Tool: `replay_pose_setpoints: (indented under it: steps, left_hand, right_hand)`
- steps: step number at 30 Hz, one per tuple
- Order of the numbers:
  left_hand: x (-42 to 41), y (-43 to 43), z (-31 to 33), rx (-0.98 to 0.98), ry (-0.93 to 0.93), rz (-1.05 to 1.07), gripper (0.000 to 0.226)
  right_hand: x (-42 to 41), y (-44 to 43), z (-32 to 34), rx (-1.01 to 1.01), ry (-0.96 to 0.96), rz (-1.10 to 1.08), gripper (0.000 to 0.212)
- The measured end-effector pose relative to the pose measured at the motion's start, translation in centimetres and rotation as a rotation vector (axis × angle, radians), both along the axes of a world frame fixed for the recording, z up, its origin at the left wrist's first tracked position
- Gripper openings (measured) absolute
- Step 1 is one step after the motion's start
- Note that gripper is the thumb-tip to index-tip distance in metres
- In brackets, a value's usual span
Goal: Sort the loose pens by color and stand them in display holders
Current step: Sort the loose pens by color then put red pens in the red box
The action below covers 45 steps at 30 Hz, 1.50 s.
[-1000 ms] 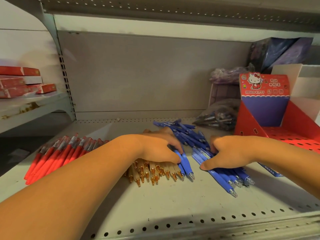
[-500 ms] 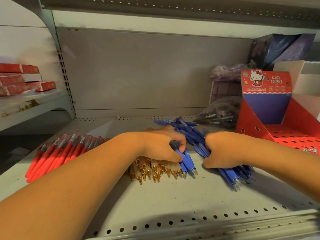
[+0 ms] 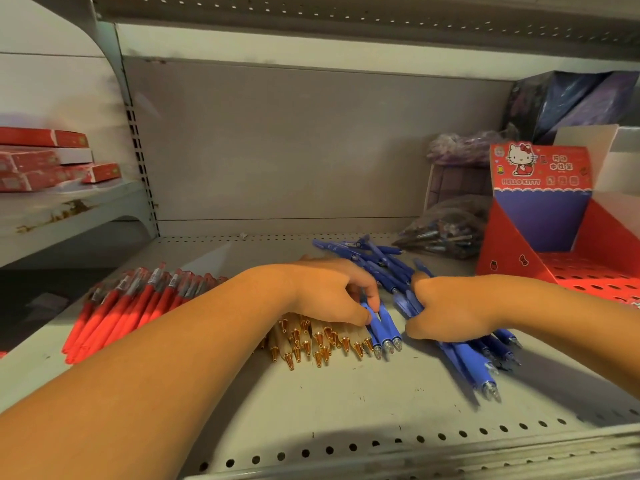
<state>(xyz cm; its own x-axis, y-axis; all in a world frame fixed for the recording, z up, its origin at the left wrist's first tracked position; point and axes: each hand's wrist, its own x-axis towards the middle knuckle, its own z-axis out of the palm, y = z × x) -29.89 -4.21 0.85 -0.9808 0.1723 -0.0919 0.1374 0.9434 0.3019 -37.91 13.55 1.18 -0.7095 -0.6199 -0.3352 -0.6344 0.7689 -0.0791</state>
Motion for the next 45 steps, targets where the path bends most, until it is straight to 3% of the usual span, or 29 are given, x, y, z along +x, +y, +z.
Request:
replay_pose_setpoints:
  steps: [10, 17, 20, 24, 26, 28, 32, 35, 39, 41, 43, 45]
  left_hand:
    - [-0.3, 0.4, 0.1, -0.016, 0.02, 0.083, 0.031]
    - [-0.6, -0.4, -0.3, 0.056, 0.096, 0.224, 0.075]
    - [-0.7, -0.3, -0.3, 0.054, 0.115, 0.202, 0.075]
    - [-0.7, -0.1, -0.3, 0.024, 0.091, 0.159, 0.047]
    - [-0.7, -0.1, -0.3, 0.053, 0.086, 0.149, 0.033]
    - [-0.7, -0.1, -0.2, 0.056, 0.089, 0.151, 0.031]
    - [-0.7, 0.0, -0.4, 0.03, 0.104, 0.209, 0.037]
    - [-0.9, 0.1, -0.6, -0.045, 0.11, 0.24, 0.044]
    - [-1.1, 0.1, -0.8, -0.06, 0.1, 0.242, 0.051]
    - [-1.1, 0.1, -0.9, -0.036, 0.076, 0.199, 0.049]
    - [-1.2, 0.0, -1.0, -0.002, 0.065, 0.149, 0.047]
    - [-1.2, -0.1, -1.0, 0.021, 0.064, 0.107, 0.046]
  right_hand:
    - [-1.2, -2.0, 0.9, -0.301, -0.38, -0.086, 0.009]
    - [-2.4, -4.6, 0.9, -0.426, -0.496, -0.033, 0.016]
    - [-2.9, -4.4, 0.6, -0.47, -0.636, -0.041, 0.032]
    - [-3.3, -2.9, 1.0, -0.515, -0.712, -0.06, 0.036]
    - [-3.4, -2.2, 1.2, -0.539, -0.654, -0.099, 0.053]
    - [-3.0, -1.9, 1.1, -0.545, -0.469, -0.124, 0.058]
    - [-1.8, -2.4, 0.3, -0.481, -0.144, -0.064, 0.028]
    - [-1.7, -2.4, 0.4, -0.415, -0.144, -0.022, 0.021]
    - [-2.1, -1.6, 1.0, -0.569, -0.318, -0.06, 0.013]
    - [-3.1, -0.8, 1.5, -0.596, -0.137, -0.046, 0.011]
    - [-3.8, 0.3, 2.0, -0.399, 0.133, -0.028, 0.025]
    - [-3.7, 1.7, 1.8, -0.114, 0.214, -0.078, 0.055]
